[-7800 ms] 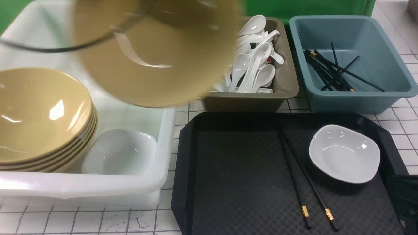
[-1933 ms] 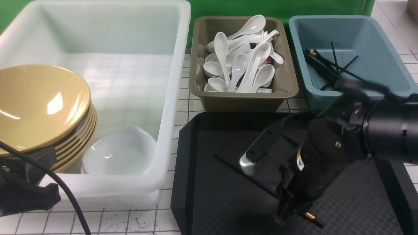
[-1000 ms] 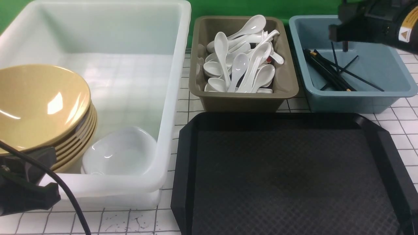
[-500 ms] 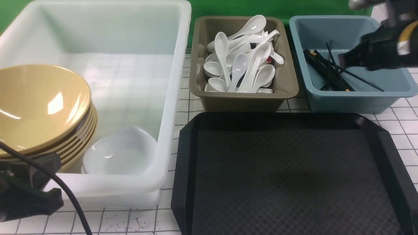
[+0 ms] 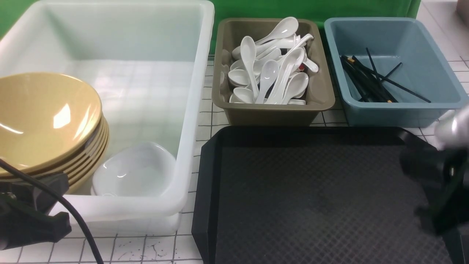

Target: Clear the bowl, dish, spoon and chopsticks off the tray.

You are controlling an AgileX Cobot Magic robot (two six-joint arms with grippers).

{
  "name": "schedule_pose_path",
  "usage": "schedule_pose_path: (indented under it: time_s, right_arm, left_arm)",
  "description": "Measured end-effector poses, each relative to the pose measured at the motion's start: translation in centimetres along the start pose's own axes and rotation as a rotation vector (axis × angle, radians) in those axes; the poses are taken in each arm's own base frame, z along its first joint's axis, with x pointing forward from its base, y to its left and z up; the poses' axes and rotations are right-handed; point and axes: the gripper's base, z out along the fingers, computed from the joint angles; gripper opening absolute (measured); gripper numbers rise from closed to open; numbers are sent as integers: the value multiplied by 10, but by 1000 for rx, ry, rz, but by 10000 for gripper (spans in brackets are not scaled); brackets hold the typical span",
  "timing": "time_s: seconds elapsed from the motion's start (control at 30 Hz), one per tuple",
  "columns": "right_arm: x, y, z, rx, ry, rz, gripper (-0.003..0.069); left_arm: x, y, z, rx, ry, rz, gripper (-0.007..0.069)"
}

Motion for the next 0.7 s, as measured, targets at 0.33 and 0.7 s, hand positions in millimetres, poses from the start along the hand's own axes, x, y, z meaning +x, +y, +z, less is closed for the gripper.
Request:
schedule_pose_path:
  time_s: [0.33, 0.7]
  right_arm:
    - [34, -2, 5, 20, 82, 39, 36]
    - [115, -15, -20, 154, -606, 40, 36]
  left_arm:
    - [0, 0, 0, 1, 1, -1, -12]
    - [0, 0, 0, 4, 1, -6, -12]
